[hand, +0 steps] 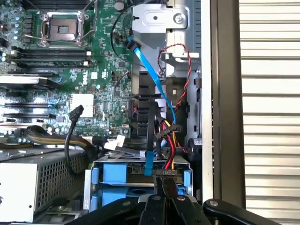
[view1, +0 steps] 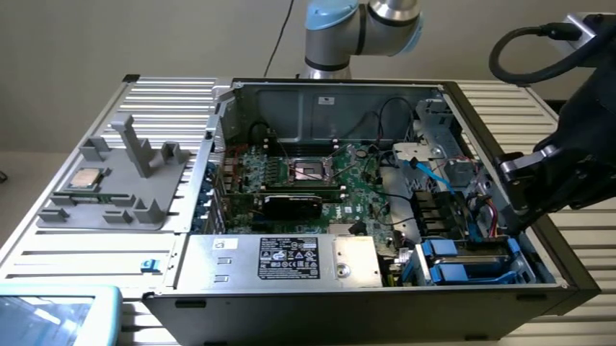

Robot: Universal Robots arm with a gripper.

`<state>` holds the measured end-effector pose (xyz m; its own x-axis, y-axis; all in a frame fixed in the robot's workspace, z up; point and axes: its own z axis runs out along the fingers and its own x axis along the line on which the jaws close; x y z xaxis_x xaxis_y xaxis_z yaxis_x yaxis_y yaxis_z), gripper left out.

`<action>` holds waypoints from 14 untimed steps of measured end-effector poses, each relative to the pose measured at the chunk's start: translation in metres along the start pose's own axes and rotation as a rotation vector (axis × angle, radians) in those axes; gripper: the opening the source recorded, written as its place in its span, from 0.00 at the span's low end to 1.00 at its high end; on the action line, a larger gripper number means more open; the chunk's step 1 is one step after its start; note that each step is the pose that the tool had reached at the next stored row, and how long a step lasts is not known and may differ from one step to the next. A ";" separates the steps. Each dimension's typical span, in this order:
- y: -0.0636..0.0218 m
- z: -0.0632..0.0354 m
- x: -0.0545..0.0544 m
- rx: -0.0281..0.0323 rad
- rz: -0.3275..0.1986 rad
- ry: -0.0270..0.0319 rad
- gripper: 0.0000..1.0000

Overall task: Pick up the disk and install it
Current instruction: 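Insert the second disk wire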

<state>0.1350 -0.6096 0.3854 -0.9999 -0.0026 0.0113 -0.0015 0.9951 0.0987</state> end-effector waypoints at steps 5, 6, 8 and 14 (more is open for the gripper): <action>0.0031 -0.0012 0.001 0.0801 0.001 0.0001 0.11; 0.0046 -0.0015 0.002 0.0903 0.001 0.0001 0.11; 0.0071 -0.0017 0.004 0.0936 0.001 -0.0010 0.11; 0.0071 -0.0016 0.004 0.0885 0.001 -0.0014 0.11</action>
<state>0.1314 -0.6027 0.3877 -0.9999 -0.0015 0.0100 -0.0014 0.9999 0.0104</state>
